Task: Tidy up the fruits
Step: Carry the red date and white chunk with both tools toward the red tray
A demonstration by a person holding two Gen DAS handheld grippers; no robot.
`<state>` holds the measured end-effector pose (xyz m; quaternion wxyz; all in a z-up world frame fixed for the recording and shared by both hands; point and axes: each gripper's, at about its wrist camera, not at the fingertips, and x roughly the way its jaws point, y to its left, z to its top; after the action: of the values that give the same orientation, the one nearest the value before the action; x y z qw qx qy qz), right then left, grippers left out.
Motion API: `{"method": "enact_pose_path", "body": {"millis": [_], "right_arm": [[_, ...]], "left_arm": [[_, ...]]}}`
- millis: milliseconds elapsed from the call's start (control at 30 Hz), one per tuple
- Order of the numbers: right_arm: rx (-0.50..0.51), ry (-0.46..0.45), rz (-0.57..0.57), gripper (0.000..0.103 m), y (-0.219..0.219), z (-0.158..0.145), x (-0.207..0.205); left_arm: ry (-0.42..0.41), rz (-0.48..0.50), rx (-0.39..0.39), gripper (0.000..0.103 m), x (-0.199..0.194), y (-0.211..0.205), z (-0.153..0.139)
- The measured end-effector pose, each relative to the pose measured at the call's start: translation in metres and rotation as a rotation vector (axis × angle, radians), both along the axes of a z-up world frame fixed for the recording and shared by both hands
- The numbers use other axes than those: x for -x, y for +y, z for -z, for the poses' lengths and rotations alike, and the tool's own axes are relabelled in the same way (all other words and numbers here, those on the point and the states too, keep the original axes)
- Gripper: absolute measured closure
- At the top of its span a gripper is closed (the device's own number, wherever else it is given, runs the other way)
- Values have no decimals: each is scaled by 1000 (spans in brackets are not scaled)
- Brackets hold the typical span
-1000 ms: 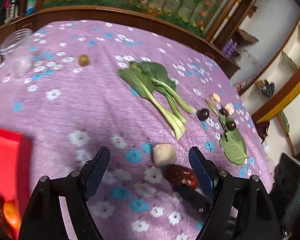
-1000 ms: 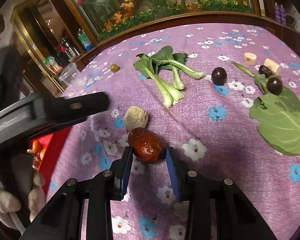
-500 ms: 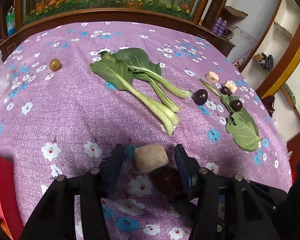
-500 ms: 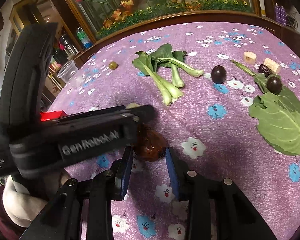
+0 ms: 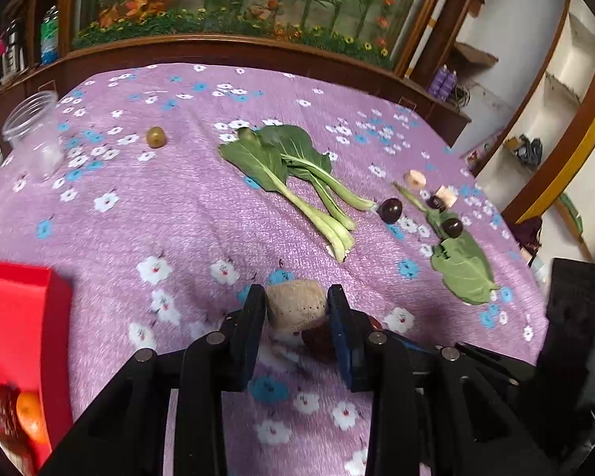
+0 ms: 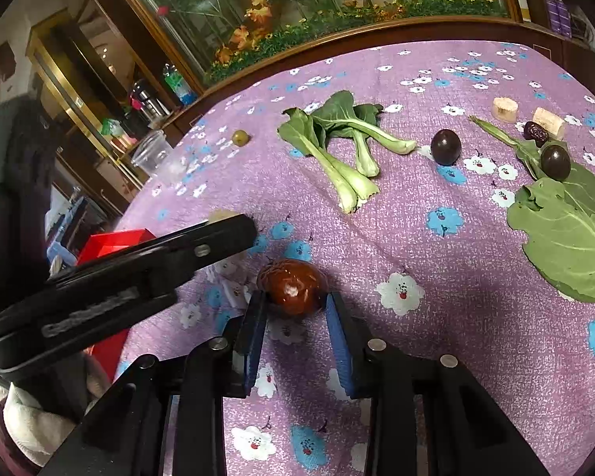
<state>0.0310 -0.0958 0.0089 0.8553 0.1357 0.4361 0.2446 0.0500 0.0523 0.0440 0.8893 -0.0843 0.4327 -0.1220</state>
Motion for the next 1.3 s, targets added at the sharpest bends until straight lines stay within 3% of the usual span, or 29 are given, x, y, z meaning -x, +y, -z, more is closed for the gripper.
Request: {"method": "enact_pose_path", "body": {"millis": [133,200,400,567,800,1000,1133,1233,1300], "right_arm": [[-38,17,-7,72,-2,1,-1],[-55,22,-10,78,-3,1,-1],[-89,39,-12,78,-9,-1,-3],[-46,-14,21,64,-10,-7,0],[21,-58,-9,64,6,-13,4],[184,-65,-41,61,36,-10,-7],[245,-45,-68,68,45,-10,-5],[220,-29,-59,74,40,-11,1],[187,-14,-55,88,36,-12,5]], "left_arm": [[-6,-21,44,72,16,10,-7],[-14,-33,45,72,24,13,-8],[-15,-61,63,72,46,25,-5],[-23,-94,83,72,61,40,-7],[-34,-115,80,72,89,58,-3],[-55,-113,82,72,110,66,-9],[-93,-121,59,72,125,71,-18],[-101,-126,71,72,129,74,-20],[-102,-128,79,72,133,76,-21]]}}
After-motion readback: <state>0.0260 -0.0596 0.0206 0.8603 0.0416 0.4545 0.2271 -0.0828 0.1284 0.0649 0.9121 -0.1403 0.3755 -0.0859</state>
